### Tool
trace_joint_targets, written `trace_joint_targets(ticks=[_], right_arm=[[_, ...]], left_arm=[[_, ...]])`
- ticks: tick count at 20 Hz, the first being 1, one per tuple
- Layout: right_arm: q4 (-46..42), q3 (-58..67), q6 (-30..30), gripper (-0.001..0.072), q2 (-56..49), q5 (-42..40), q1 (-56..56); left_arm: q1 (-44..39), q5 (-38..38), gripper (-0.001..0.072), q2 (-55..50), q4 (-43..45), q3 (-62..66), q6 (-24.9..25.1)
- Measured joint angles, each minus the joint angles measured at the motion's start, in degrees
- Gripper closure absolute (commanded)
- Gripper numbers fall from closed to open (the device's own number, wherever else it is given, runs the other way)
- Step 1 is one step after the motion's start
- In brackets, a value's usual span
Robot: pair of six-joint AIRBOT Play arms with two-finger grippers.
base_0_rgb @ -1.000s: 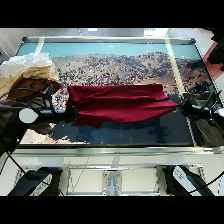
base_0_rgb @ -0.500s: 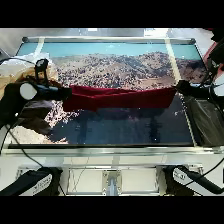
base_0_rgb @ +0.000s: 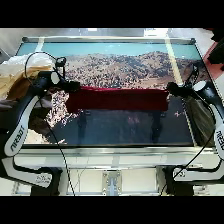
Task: Fold the shirts.
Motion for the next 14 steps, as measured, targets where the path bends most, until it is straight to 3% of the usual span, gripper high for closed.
trace_joint_targets(ticks=[5, 6, 8, 10, 14], right_arm=[[-0.02, 0.26, 0.28, 0.0690, -5.99, -2.91, 0.76], [0.00, 0.28, 0.31, 0.0689, -6.49, -3.10, 0.81], [-0.09, 0.83, 0.33, 0.0636, -7.08, -3.15, 0.90], [-0.15, 2.43, 0.11, 0.0389, -7.19, -2.05, 0.76], [-0.98, 9.27, -2.40, 0.0277, -5.25, 5.01, -0.11]], left_arm=[[0.00, 1.68, 0.0681, -6.01, 0.96, 0.98, -0.37], [0.00, 2.40, 0.0546, -6.51, 1.01, 1.22, -0.39], [0.02, 3.17, 0.0074, -7.13, 1.27, 2.23, -1.22], [0.02, 2.78, 0.0033, -7.37, 1.27, 4.50, -1.73], [0.02, -1.64, 0.0032, -5.84, 1.42, 11.78, -2.19]])
